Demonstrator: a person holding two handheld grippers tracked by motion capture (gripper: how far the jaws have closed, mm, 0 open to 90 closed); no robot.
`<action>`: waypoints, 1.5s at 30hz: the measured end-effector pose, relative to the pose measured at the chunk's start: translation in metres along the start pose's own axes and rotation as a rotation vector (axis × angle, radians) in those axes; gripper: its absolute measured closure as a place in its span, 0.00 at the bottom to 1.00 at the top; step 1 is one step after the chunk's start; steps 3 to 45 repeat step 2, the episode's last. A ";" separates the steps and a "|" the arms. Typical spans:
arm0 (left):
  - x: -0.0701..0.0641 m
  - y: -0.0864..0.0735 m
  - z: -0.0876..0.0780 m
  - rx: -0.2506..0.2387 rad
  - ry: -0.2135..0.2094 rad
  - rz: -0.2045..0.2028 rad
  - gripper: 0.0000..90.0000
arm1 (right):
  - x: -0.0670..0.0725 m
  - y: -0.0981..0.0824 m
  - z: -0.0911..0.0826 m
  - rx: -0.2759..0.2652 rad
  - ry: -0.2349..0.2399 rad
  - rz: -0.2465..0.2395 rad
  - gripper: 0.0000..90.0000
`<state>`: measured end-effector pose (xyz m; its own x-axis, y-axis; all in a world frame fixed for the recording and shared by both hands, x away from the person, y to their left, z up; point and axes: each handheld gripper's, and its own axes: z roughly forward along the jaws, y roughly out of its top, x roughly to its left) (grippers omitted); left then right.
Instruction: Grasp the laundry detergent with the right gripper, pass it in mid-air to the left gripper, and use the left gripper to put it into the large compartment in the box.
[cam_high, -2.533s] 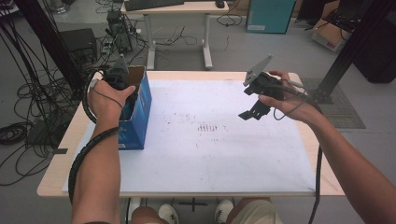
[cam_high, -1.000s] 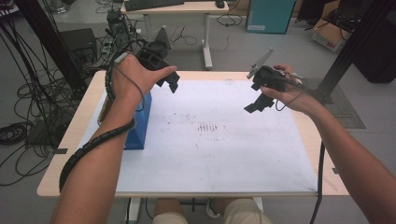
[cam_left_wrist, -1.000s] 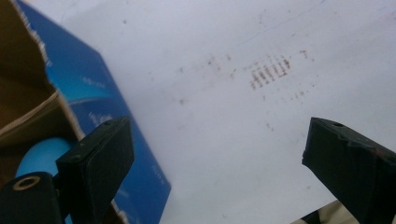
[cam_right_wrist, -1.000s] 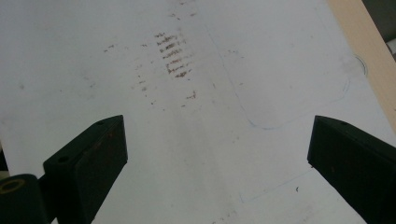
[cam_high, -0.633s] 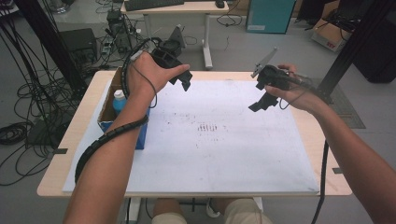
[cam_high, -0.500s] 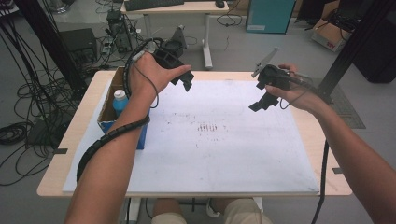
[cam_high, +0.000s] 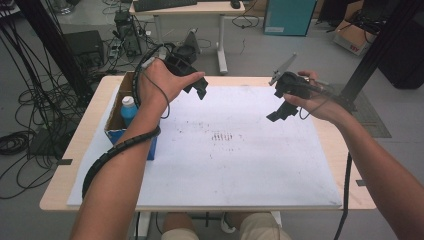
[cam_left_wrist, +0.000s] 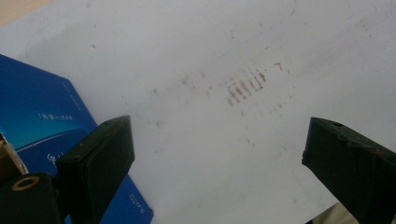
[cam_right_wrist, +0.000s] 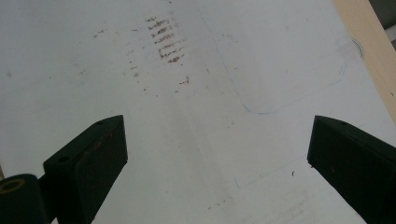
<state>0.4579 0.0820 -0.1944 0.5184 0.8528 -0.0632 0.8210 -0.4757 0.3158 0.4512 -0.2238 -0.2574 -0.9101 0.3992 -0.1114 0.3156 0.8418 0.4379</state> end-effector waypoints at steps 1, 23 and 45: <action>-0.001 0.000 0.000 0.001 0.000 0.002 0.10 | 0.000 0.000 0.000 -0.001 0.000 0.001 0.05; -0.002 0.000 -0.001 -0.005 0.000 0.007 0.10 | 0.000 -0.001 0.001 0.000 0.000 0.000 0.05; -0.002 0.000 -0.001 -0.005 0.000 0.007 0.10 | 0.000 -0.001 0.001 0.000 0.000 0.000 0.05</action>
